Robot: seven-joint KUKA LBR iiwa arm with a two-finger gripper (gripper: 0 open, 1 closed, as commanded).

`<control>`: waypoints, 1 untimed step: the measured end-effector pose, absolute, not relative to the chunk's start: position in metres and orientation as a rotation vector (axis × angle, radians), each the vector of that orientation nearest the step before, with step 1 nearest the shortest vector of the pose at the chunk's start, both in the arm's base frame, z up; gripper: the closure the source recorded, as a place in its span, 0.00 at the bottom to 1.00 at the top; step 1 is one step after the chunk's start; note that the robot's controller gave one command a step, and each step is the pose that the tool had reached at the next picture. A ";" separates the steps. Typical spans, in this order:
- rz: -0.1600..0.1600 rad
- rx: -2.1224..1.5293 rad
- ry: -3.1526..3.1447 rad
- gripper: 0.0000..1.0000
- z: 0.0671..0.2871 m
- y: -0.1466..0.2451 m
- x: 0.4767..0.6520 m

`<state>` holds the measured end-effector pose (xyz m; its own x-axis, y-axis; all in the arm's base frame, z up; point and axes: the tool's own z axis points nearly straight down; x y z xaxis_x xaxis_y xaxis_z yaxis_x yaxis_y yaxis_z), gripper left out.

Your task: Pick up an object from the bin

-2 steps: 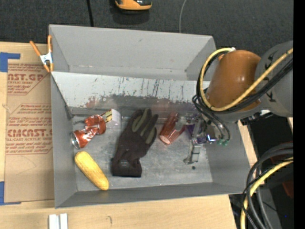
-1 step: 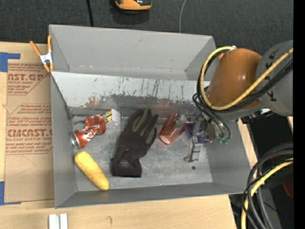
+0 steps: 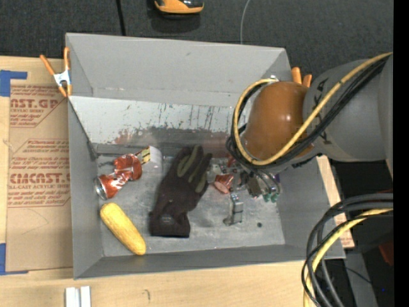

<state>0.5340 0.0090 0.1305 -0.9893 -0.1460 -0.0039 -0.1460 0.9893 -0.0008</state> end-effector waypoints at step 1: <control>0.002 0.103 3.139 0.00 0.118 0.055 0.555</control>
Offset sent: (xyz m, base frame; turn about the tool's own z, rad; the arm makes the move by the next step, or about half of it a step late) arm 0.0245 0.0615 0.0017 -0.6170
